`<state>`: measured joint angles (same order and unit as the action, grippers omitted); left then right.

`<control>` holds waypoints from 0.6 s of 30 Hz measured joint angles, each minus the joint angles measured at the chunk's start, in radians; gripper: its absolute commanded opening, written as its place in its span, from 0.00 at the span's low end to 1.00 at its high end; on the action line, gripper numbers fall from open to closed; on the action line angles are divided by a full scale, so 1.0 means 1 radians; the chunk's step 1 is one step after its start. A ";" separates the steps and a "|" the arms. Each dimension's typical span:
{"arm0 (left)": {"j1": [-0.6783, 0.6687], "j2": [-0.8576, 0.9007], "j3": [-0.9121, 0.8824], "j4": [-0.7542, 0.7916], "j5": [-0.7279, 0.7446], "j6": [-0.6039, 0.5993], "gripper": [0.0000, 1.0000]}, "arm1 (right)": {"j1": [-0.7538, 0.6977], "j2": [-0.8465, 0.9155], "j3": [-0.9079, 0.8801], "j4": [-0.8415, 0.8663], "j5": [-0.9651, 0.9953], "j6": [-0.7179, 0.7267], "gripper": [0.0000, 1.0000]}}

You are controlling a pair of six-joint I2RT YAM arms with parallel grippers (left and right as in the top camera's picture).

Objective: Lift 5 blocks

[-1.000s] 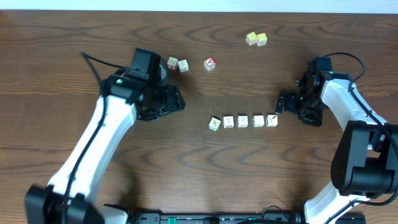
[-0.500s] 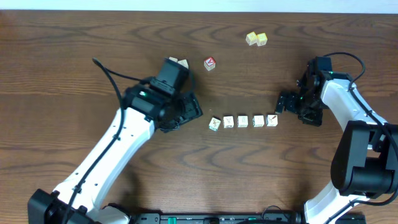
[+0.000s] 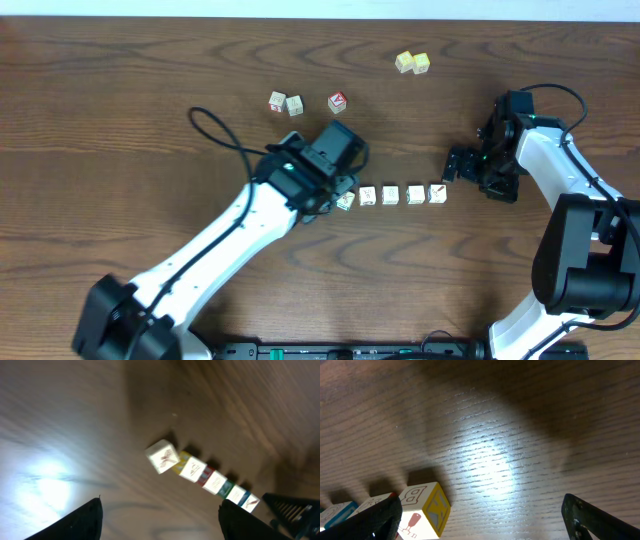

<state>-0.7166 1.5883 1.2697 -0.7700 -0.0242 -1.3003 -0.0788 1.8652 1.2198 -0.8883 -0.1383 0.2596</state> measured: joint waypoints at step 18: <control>-0.011 0.259 -0.001 0.113 -0.002 -0.262 0.77 | 0.000 0.000 0.000 0.003 0.000 0.000 0.99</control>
<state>-0.7277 1.8473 1.2686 -0.6567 -0.0257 -1.5620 -0.0792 1.8652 1.2198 -0.8848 -0.1383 0.2596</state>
